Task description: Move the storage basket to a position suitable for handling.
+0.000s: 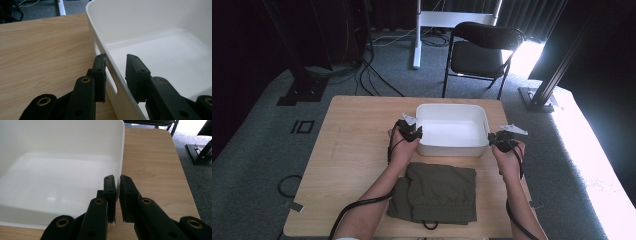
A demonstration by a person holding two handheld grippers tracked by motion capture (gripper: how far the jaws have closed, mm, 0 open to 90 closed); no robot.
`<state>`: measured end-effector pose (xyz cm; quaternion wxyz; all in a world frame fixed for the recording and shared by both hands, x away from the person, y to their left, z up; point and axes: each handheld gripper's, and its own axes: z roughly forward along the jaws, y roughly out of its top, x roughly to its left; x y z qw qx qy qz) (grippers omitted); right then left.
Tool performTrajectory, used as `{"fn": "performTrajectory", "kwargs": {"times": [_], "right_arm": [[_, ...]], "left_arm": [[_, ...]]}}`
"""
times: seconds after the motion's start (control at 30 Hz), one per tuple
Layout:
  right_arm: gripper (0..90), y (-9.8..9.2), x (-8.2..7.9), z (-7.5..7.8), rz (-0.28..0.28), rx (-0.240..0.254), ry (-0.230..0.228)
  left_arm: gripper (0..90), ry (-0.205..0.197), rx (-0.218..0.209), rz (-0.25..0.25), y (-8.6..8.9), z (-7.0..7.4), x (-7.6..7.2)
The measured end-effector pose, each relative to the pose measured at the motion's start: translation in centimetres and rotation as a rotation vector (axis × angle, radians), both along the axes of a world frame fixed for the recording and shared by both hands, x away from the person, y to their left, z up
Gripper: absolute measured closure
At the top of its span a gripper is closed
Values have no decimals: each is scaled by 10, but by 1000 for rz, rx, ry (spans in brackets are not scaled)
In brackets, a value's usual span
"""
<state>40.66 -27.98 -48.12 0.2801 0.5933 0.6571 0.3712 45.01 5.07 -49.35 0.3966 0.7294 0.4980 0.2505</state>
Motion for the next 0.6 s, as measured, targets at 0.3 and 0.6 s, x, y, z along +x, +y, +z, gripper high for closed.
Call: {"fn": "performTrajectory", "kwargs": {"times": [0.3,0.6], "right_arm": [[843,0,0,-1,-3,-8,-8],[839,0,-1,-1,1,-4,-7]], "left_arm": [[716,12,-16,-4,1,0,1],[709,24,-18,-17,2,0,2]]}}
